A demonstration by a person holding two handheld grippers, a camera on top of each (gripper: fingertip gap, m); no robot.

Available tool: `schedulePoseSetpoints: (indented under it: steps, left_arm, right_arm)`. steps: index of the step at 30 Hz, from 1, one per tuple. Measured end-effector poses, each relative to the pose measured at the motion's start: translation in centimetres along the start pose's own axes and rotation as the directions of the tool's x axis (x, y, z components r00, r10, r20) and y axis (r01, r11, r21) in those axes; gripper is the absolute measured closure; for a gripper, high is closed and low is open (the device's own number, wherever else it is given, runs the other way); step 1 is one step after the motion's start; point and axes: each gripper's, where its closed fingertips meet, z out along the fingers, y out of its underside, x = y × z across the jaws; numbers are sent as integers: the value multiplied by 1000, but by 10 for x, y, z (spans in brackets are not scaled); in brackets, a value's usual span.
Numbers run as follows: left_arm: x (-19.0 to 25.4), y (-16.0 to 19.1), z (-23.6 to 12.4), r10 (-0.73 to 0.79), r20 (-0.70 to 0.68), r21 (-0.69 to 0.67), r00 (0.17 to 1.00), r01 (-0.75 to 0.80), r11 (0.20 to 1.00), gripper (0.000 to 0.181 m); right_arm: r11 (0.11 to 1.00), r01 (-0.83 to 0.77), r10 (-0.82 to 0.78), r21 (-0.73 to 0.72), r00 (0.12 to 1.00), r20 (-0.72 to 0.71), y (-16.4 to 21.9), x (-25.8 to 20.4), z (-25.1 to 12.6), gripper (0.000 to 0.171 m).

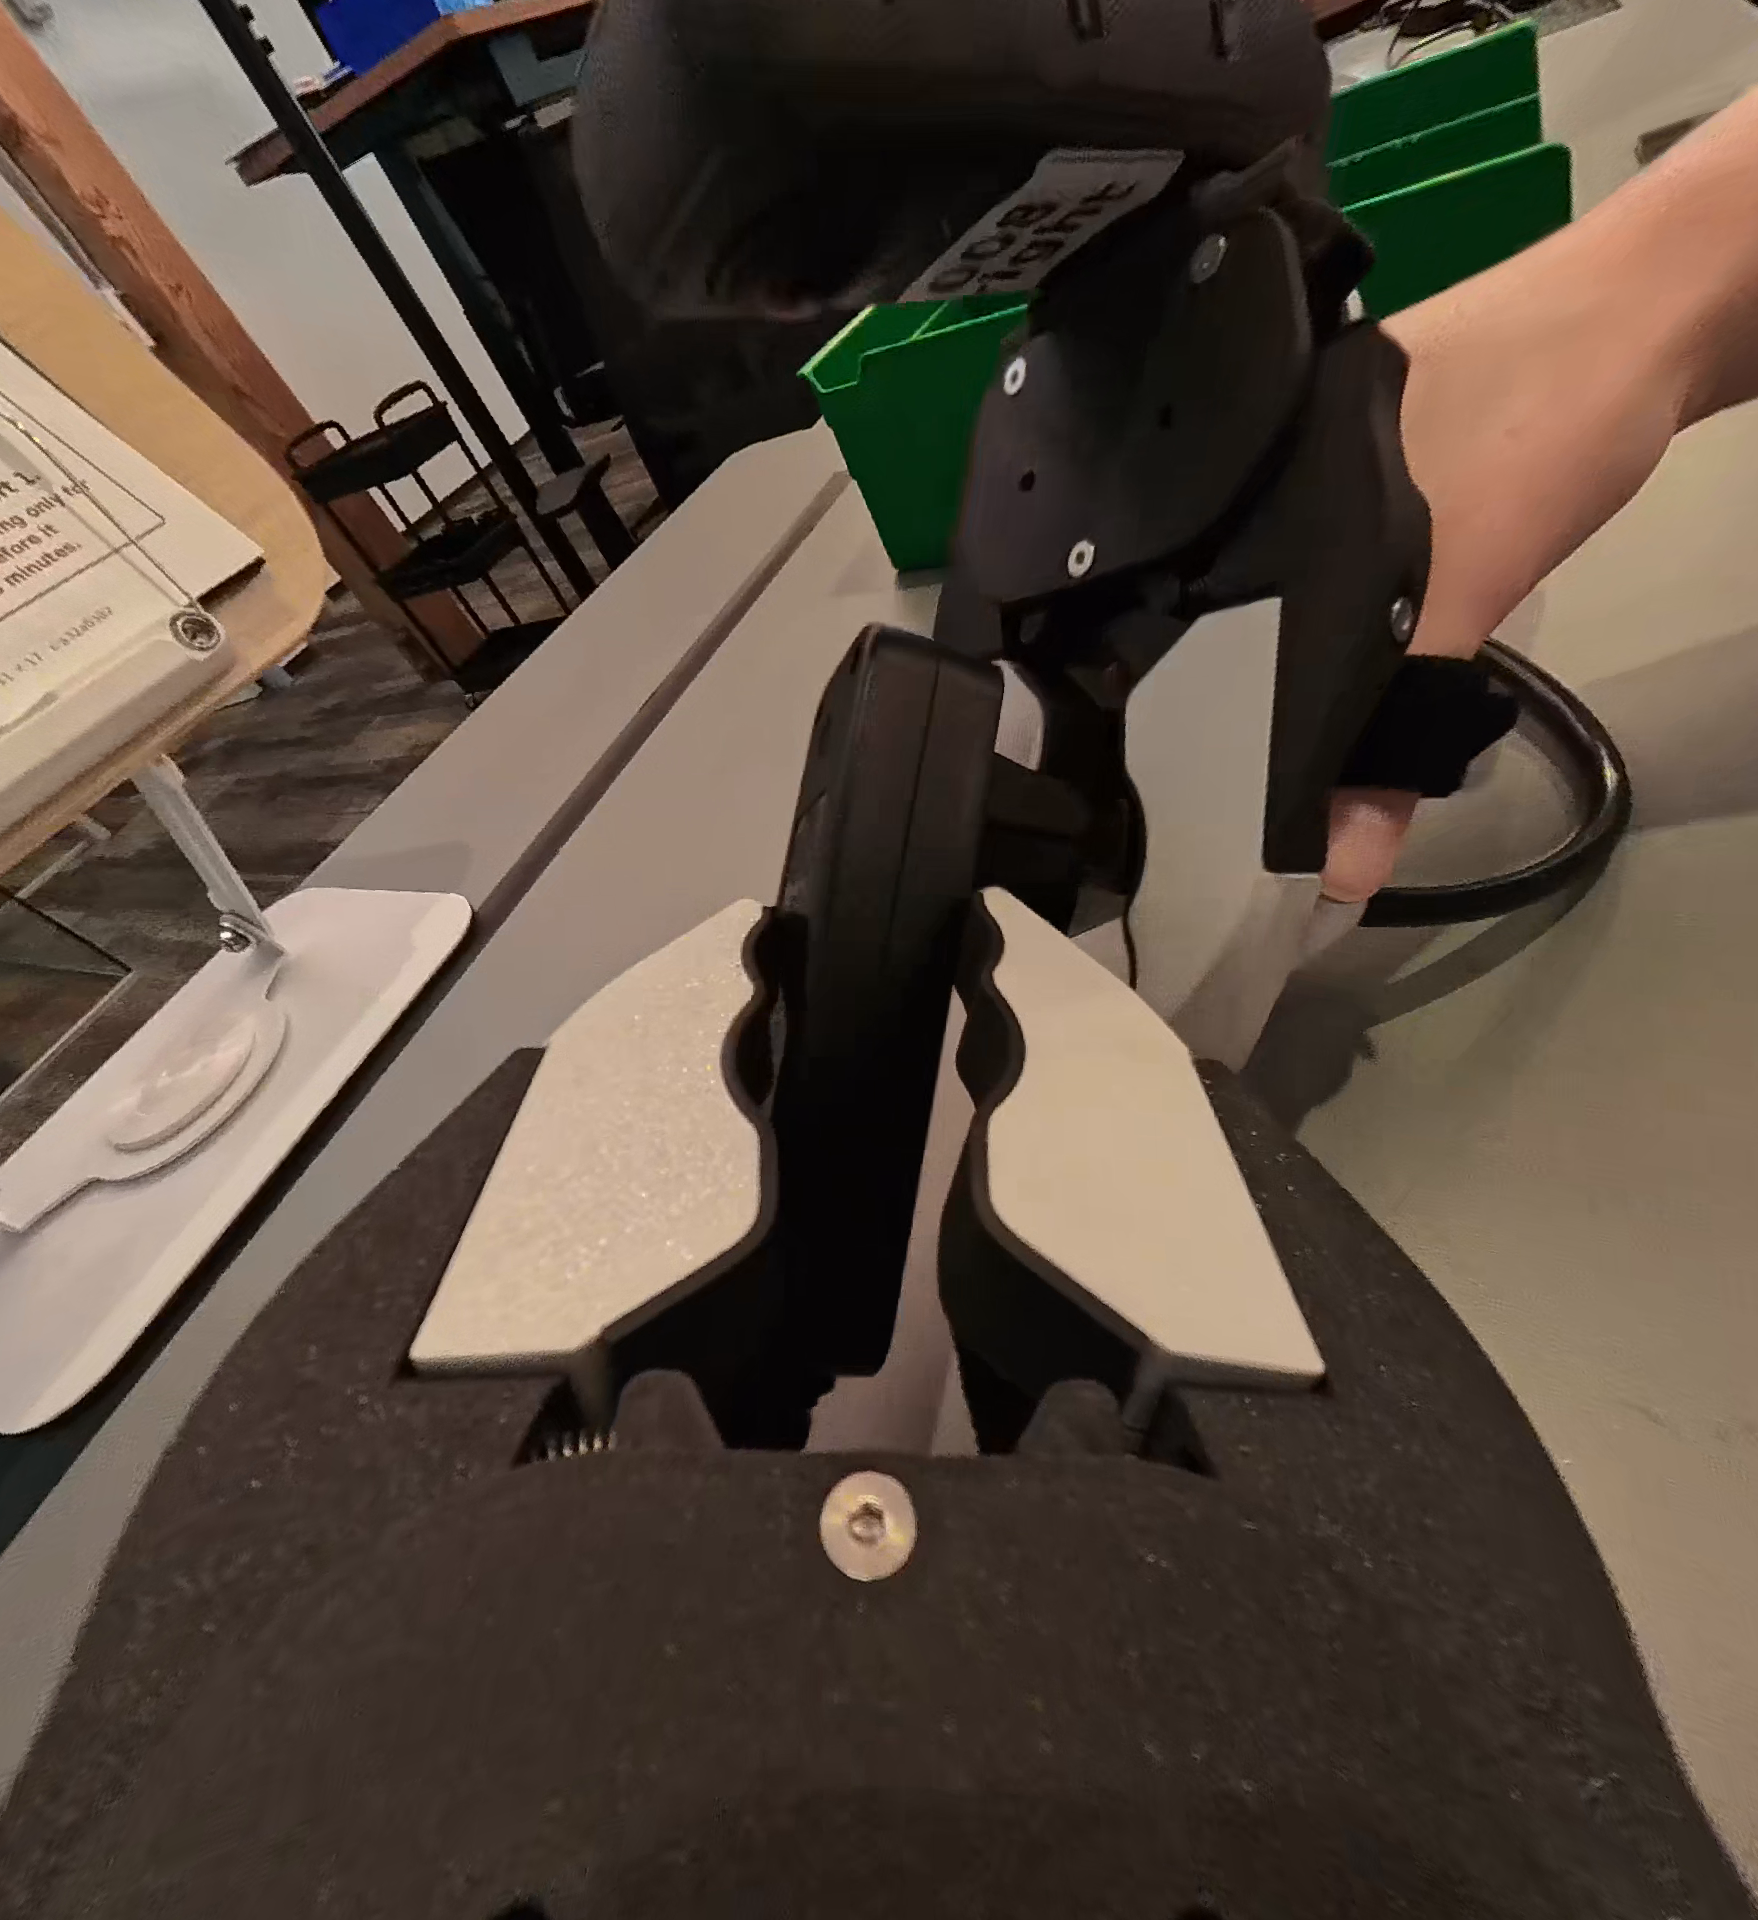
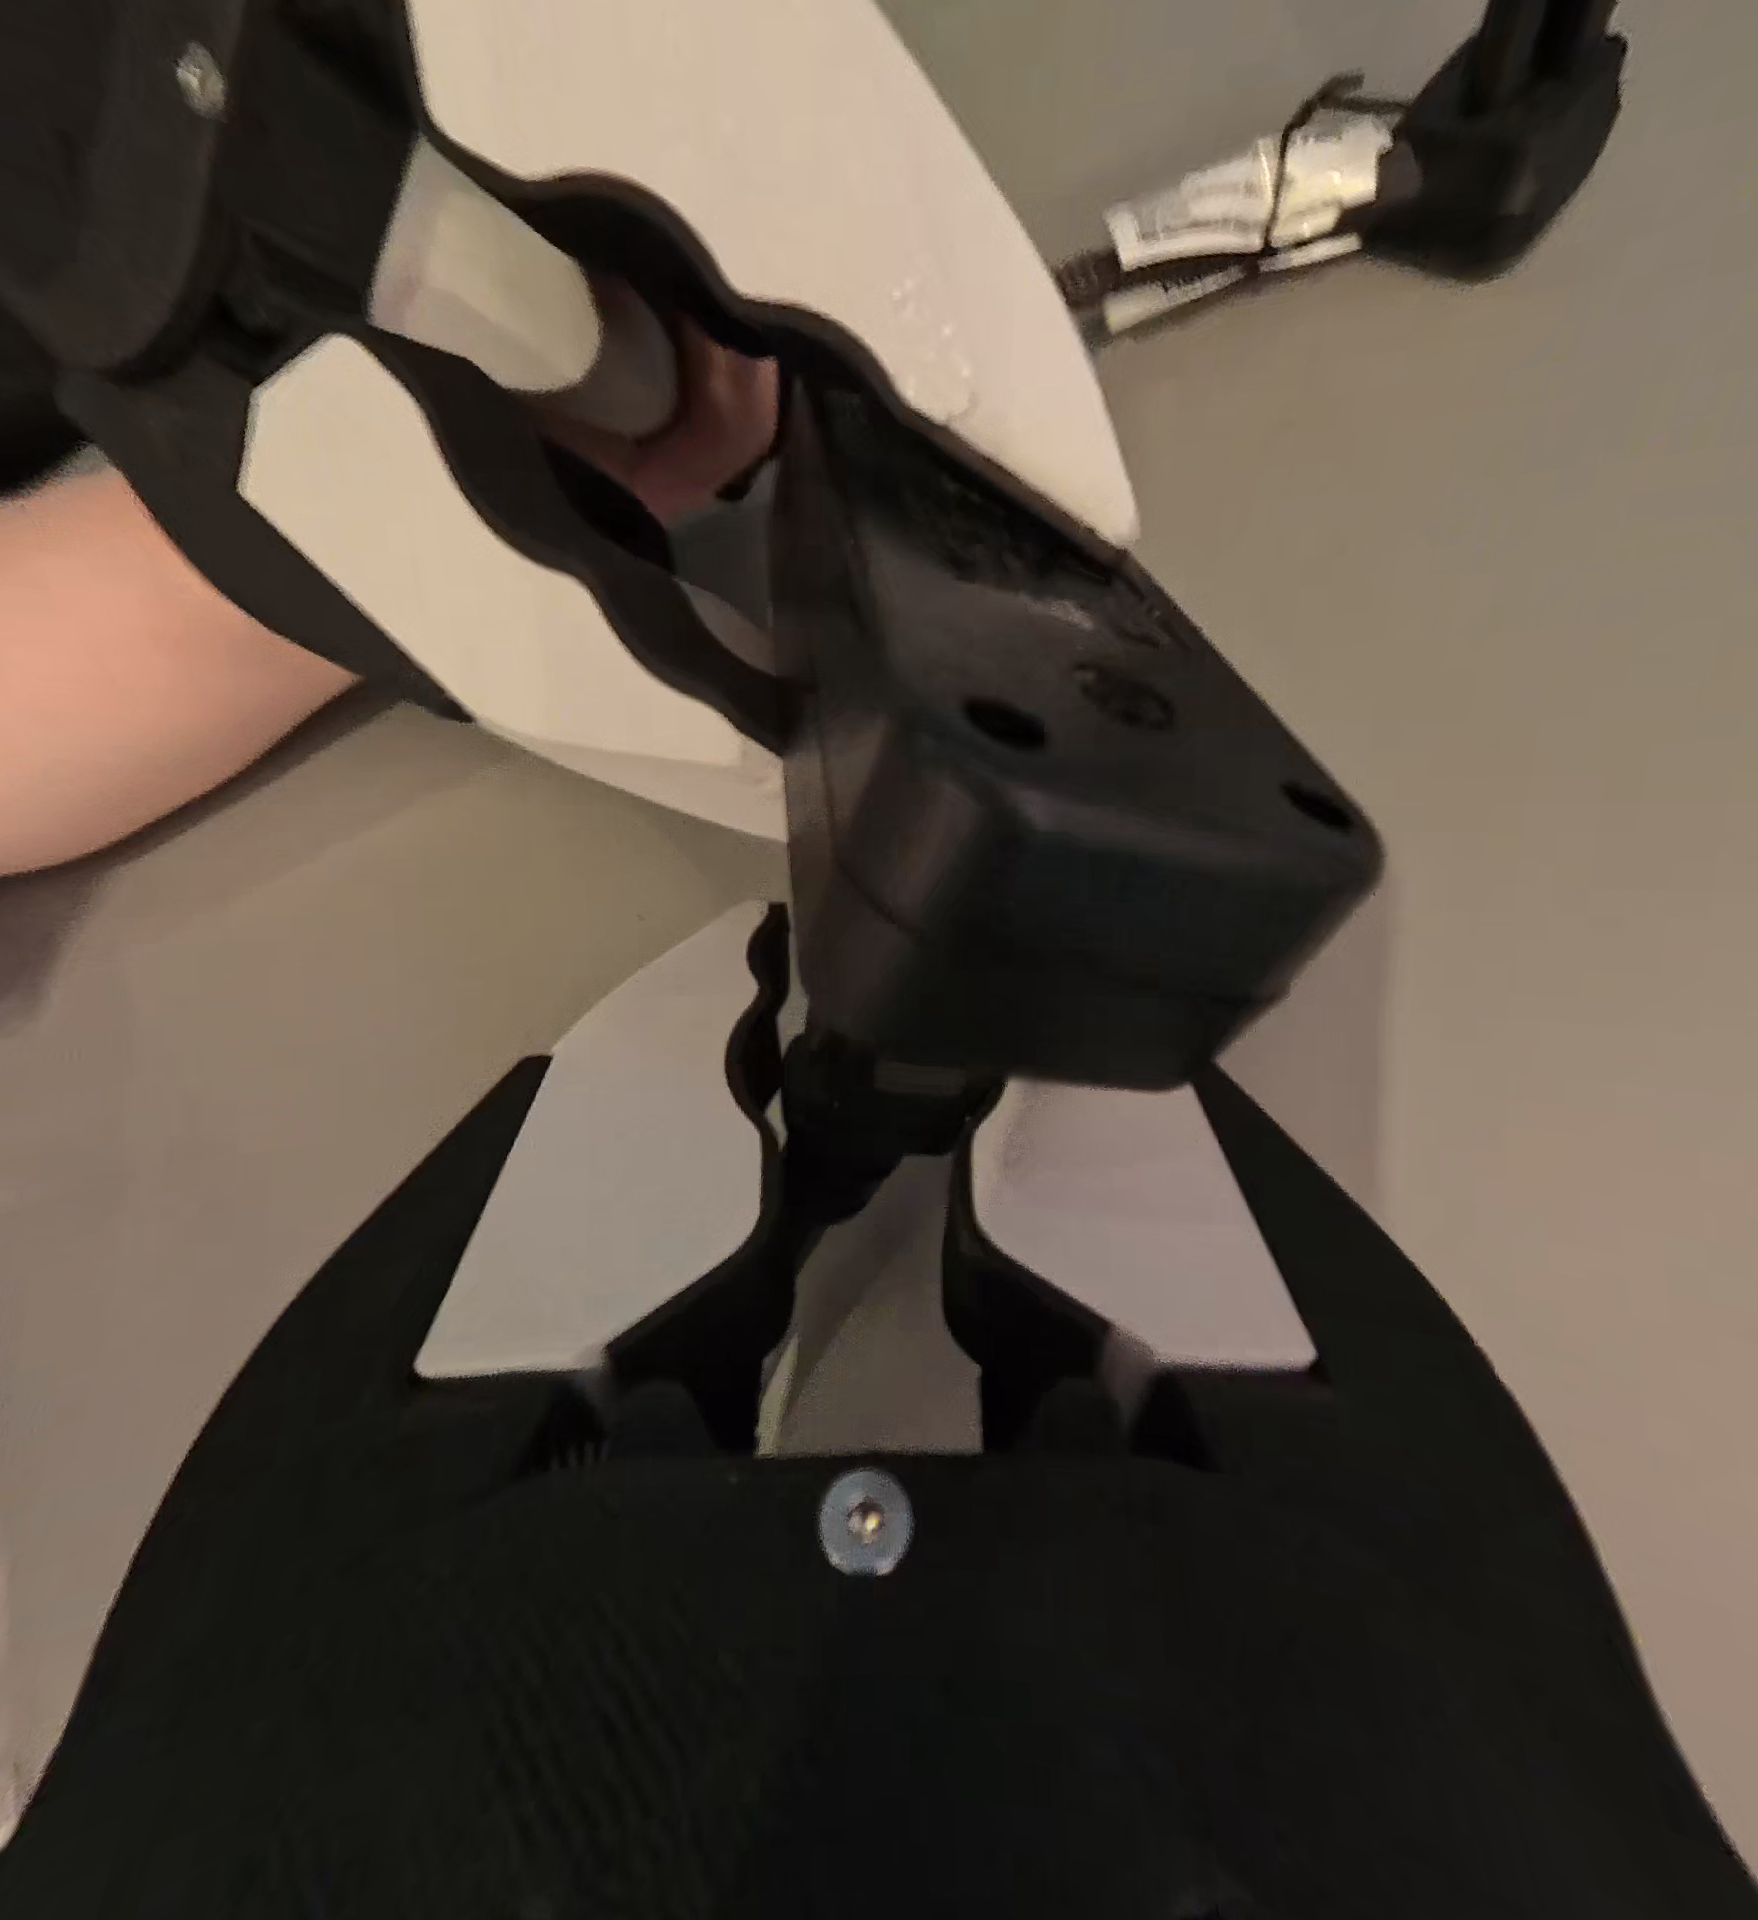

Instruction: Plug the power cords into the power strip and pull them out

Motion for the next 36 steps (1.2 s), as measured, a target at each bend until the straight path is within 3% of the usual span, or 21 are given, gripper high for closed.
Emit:
schedulePoseSetpoints:
  steps: [5, 9, 13, 17, 21, 29, 31, 36]
  left_arm:
    - [0, -4, -2, -8, 6, 15, 1000, 8, 1000, 150]
    - [2, -5, -2, -23, -4, 4, 1000, 23, 1000, 150]
    - [0, -4, 2, -34, 42, -9, 999, 35, 999, 150]
    - [-8, -4, 3, 35, 197, -35, 980, -28, 999, 145]
    - [-11, -5, 2, -64, 194, 1, 979, 65, 998, 130]
    - [-13, -8, 2, -97, 215, 14, 972, 96, 995, 121]
    - [-14, -13, 2, -138, 216, 52, 967, 129, 990, 131]
    - [-16, -7, 2, -122, 209, 23, 970, 120, 992, 131]
  right_arm:
    - [979, -202, 200, 9, 977, 70, -8, -6, 3, 139]
    - [910, -405, 386, 93, 907, 166, -20, -11, 1, 138]
    - [933, -335, 328, 132, 942, 73, -16, -1, 2, 144]
    - [925, -295, 314, 239, 948, -45, -20, 12, 0, 147]
    - [890, -296, 334, 346, 941, -55, -23, 11, -1, 147]
    - [836, -283, 352, 470, 934, -64, -27, 12, -4, 147]
    - [810, -289, 366, 511, 929, -56, -31, 12, -5, 148]
    - [797, -293, 381, 528, 922, -64, -33, 16, 0, 147]
